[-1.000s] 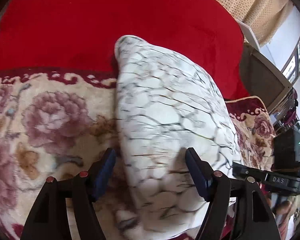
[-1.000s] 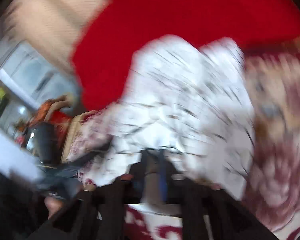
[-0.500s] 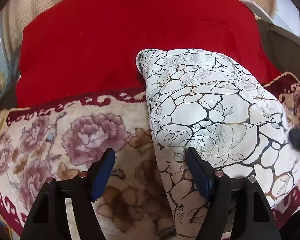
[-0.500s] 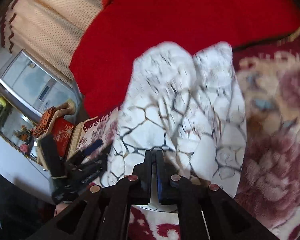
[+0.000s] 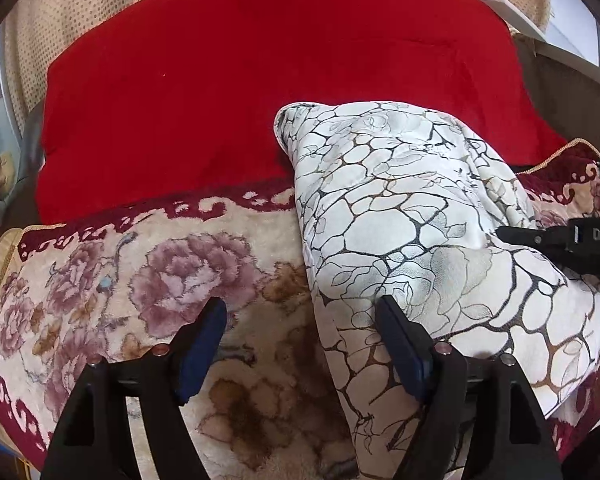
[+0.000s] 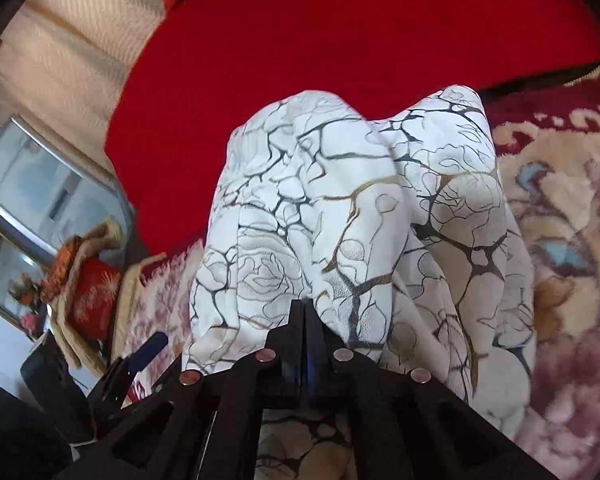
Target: Fold large clothes
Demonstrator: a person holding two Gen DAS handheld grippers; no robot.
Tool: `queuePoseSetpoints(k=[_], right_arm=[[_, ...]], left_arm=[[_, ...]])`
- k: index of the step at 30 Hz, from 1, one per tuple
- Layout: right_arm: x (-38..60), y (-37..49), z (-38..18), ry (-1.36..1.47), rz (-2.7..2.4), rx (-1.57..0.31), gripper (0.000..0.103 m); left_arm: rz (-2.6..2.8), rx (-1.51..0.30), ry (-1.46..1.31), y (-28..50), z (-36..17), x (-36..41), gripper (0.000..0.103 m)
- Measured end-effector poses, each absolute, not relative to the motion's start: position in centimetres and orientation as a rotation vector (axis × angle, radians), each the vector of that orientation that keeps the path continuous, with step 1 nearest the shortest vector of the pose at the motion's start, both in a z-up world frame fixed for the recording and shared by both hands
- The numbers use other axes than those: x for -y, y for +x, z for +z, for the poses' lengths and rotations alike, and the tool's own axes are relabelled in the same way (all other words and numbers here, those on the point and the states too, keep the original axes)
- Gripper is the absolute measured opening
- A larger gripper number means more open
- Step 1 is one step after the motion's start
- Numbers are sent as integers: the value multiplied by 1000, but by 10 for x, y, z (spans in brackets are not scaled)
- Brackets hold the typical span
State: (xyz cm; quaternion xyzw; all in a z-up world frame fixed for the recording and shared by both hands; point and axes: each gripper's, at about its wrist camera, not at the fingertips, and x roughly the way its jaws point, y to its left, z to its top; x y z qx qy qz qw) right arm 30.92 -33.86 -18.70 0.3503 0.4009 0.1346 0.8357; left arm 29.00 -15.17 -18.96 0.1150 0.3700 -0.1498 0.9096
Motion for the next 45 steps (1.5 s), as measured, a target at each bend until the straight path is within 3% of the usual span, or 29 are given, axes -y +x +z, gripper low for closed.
queuePoseSetpoints(k=[5,12,18,23,27,29,45], right_arm=[[328,293,-180,632,258,-759,1],[329,282,-170,694,286,-743,6],[345,276,-118,665,328,-605,9],[337,310,-110,584,291,-704,9],[329,353,-174,574,239,-940,6],[334,353,-189,622,256,-920,6],[333,274,-122,555,250,-762,9]], left_arm=[[-252,-782,191,296,-190,145,93],[-250,-794,200,301,-171,138,94],[-169,-720,223,311,-160,139,94],[-189,-785,268,325,-178,158,94],[-199,-778,249,325,-182,158,94],[-207,-774,234,325,-184,156,94],[-185,-765,226,317,-179,153,94]])
